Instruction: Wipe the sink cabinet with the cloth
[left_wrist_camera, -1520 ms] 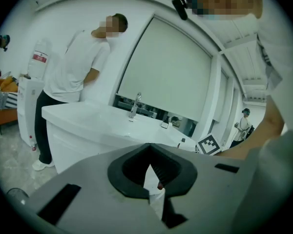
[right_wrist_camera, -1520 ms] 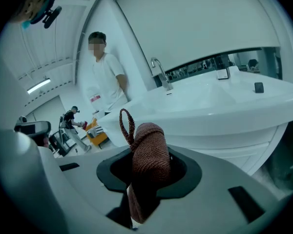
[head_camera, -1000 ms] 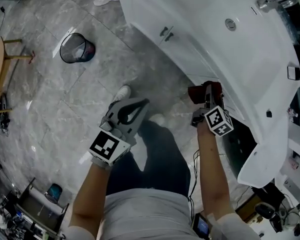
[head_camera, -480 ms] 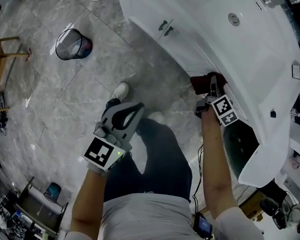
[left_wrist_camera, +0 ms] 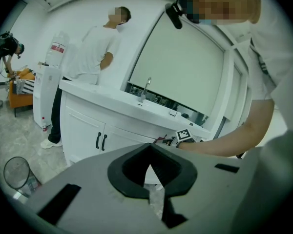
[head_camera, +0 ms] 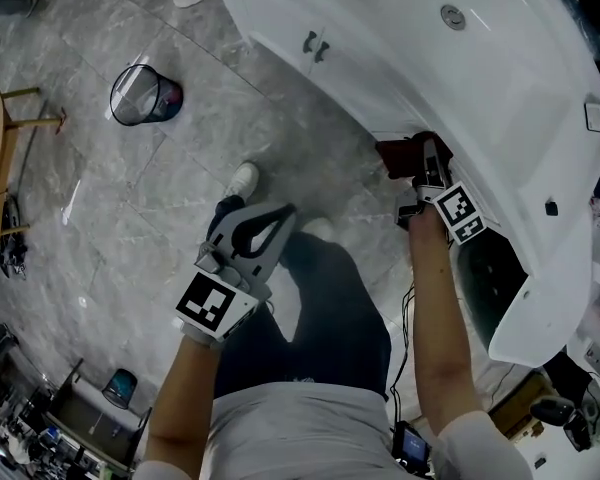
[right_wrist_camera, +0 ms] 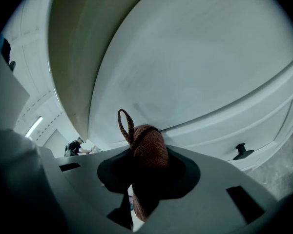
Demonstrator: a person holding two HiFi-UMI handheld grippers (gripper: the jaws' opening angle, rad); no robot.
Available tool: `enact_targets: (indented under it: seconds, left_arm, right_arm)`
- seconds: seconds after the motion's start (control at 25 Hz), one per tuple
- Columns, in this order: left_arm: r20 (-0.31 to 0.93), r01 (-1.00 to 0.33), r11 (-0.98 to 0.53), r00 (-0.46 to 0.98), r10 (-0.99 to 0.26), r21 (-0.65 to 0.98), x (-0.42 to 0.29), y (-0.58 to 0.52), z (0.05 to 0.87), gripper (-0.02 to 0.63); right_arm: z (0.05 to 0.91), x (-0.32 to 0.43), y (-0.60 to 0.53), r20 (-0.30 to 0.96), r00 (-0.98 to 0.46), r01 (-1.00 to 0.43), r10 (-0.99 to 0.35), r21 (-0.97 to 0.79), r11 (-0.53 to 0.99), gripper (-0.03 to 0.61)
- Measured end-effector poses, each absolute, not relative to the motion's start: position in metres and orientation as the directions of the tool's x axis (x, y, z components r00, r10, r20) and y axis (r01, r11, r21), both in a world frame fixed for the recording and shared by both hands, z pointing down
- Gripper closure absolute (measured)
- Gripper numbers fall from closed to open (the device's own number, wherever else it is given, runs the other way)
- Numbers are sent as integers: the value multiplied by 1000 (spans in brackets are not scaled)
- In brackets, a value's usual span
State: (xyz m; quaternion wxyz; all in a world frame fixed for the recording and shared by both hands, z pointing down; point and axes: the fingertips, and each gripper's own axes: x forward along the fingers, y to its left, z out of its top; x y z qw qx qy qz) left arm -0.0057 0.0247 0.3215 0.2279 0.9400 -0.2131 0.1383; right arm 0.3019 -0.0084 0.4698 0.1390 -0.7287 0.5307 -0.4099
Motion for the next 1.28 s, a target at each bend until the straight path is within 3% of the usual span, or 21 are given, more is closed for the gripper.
enact_targets:
  seconds: [0.56,1.28]
  left_arm:
    - [347,-361,-858,908,-234,366,32,54,314,603]
    - [340,-257,-890,932,-125,377,72,80,314,603]
  right_arm:
    - [456,342,48,410,132,-571,-903,-713,-407,477]
    - [447,416,143,453,226,-605,-862,-629,-489,477]
